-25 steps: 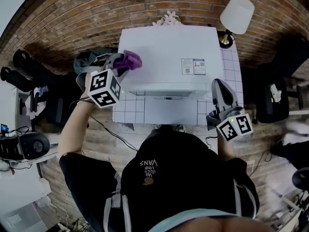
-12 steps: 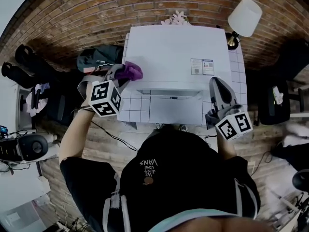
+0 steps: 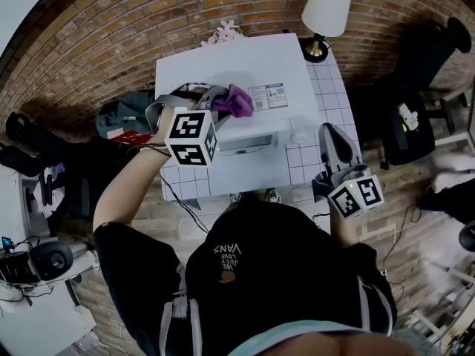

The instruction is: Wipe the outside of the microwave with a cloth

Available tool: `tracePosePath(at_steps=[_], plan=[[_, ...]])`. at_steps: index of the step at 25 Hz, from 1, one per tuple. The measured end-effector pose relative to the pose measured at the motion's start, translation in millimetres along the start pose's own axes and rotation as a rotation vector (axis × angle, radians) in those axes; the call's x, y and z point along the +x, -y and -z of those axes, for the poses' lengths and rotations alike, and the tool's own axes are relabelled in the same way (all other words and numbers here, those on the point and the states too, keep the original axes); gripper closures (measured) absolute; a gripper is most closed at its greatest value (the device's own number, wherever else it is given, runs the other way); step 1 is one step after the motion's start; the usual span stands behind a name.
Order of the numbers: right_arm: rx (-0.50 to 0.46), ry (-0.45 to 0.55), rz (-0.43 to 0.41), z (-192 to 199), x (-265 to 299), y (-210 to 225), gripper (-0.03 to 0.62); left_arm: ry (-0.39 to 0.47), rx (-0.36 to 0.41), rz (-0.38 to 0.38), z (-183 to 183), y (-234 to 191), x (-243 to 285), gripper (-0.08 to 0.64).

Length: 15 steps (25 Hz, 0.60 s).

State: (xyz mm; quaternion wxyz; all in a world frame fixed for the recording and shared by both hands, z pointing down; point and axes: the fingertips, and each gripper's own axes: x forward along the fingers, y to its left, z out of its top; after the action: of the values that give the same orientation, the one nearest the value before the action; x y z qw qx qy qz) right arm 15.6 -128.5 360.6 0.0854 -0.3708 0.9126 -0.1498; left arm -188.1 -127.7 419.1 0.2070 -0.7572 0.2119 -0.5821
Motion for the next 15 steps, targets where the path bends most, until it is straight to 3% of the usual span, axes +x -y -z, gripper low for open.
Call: tracePosePath(at_steps=[8,15], plan=[[0.005,0.049,0.154,-17,-59,53,0.589,0.117,0.184,0.038,-114,-29,53,0.419],[0.01,0.064,0.197,-26,-84,80,0.589,0.151,0.234,0.06,-164,-36,75,0.419]])
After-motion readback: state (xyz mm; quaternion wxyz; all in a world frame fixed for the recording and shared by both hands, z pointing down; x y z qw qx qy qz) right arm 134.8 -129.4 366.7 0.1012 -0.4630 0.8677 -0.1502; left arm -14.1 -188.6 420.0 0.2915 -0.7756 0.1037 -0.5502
